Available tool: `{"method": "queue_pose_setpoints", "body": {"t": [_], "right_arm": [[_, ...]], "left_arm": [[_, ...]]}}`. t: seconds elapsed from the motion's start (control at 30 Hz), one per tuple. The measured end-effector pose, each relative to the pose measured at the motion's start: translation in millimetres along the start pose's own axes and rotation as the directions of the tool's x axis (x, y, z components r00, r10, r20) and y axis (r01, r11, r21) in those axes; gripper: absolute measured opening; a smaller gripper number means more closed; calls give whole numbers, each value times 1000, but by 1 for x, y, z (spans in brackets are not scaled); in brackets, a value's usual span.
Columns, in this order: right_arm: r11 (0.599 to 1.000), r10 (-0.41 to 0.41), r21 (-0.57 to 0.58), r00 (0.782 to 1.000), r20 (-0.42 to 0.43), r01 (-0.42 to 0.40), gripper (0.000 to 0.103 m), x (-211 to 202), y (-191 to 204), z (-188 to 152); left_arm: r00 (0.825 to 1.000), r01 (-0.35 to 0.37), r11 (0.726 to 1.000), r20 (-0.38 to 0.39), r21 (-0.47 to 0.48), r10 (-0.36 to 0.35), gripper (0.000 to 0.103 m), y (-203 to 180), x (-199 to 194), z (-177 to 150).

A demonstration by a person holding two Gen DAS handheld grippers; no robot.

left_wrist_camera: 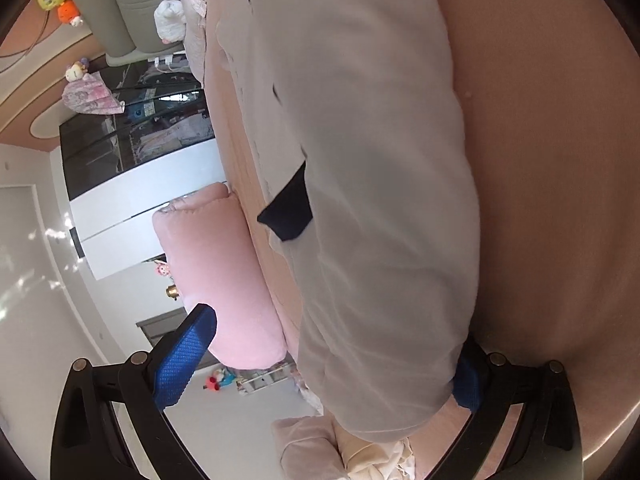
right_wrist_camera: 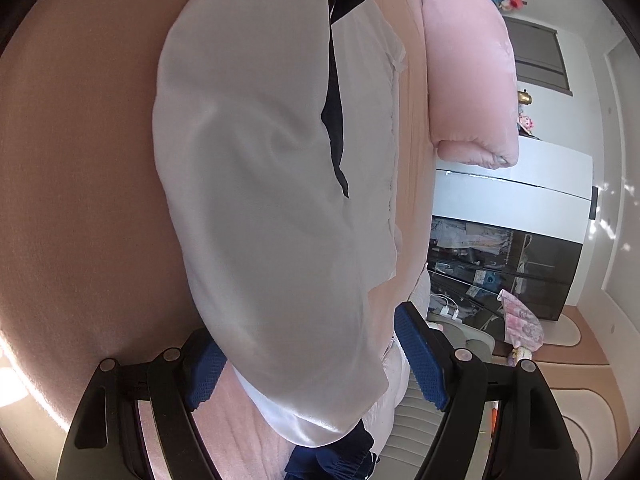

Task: Fold clothes
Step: 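Close both grippers on the end of the white shirt strip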

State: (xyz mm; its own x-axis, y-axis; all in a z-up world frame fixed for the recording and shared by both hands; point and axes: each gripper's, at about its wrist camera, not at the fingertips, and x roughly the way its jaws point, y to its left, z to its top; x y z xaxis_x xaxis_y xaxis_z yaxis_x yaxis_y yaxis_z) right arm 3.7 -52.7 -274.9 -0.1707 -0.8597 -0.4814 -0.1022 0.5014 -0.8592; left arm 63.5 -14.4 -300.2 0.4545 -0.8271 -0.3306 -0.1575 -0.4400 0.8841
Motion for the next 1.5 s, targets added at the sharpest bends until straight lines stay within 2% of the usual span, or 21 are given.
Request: {"method": "queue_pose_setpoints", "body": {"t": [0.17, 0.27, 0.33, 0.37, 0.47, 0.53, 0.6, 0.7, 0.73, 0.77, 0.8, 0.87, 0.9, 0.93, 0.97, 1.0, 1.07, 1.13, 1.17, 1.5], "right_arm": [[1000, -26, -18, 999, -30, 26, 79, 7, 5, -7], [998, -47, -41, 998, -33, 46, 79, 8, 6, -3], [996, -79, -52, 996, -30, 77, 79, 8, 6, 1], [994, -95, -58, 995, -28, 93, 79, 8, 6, 2], [997, -73, -35, 996, -43, 72, 79, 13, 3, 5], [996, -70, -50, 997, -24, 69, 79, 12, 5, 4], [996, -57, -68, 998, -15, 56, 77, 12, 8, 3], [995, -32, -99, 999, -25, 29, 55, 12, 19, 4], [993, -34, -114, 999, -29, 30, 43, 10, 26, 5], [991, -47, -127, 998, -34, 42, 31, 9, 33, 5], [990, -67, -128, 997, -38, 61, 27, 9, 38, 5], [987, -107, -126, 993, -47, 101, 22, 8, 47, 5], [987, -110, -124, 993, -48, 104, 22, 8, 48, 4], [988, -101, -122, 994, -46, 94, 22, 8, 46, 4], [989, -89, -118, 995, -43, 84, 22, 8, 44, 4], [990, -90, -112, 995, -40, 85, 22, 8, 44, 3], [990, -106, -94, 994, -36, 102, 22, 8, 43, 2], [988, -136, -73, 990, -35, 133, 22, 9, 44, 2], [989, -131, -73, 991, -32, 129, 22, 9, 43, 1], [994, -56, -91, 998, 3, 56, 21, 8, 35, -2]], "left_arm": [[1000, -19, 999, -5, 36, 19, 103, -4, 8, -1], [990, -133, 988, 59, 72, 129, 103, -9, 1, 4], [982, -180, 983, 70, 45, 177, 103, -6, 1, 8], [981, -186, 982, 64, 27, 184, 103, -4, 3, 10], [994, -106, 994, 21, -1, 106, 103, 0, 14, 11], [992, -110, 994, 56, 25, 109, 103, -1, 12, 10], [982, -150, 986, 126, 71, 141, 103, -7, 6, 10], [961, -215, 970, 204, 112, 189, 101, -17, -3, 9], [958, -216, 970, 216, 109, 189, 98, -18, -4, 7], [960, -196, 976, 221, 97, 170, 93, -17, -4, 5], [963, -170, 982, 224, 84, 148, 89, -16, -4, 2], [976, -65, 997, 210, 39, 55, 54, -13, -1, -4], [975, -46, 999, 217, 17, 42, 44, -18, -3, -7], [974, -35, 999, 225, -4, 35, 28, -24, -4, -10], [971, -70, 997, 227, -16, 72, 22, -32, -6, -11], [968, -114, 993, 220, -30, 118, 21, -37, -8, -10], [976, -103, 993, 186, -48, 111, 21, -33, -7, -8], [983, -31, 997, 177, -70, 43, 21, -25, -4, -7], [983, -18, 998, 181, -68, 30, 21, -24, -3, -7], [978, 63, 997, 200, -48, -52, 22, -6, -4, -6]]}}
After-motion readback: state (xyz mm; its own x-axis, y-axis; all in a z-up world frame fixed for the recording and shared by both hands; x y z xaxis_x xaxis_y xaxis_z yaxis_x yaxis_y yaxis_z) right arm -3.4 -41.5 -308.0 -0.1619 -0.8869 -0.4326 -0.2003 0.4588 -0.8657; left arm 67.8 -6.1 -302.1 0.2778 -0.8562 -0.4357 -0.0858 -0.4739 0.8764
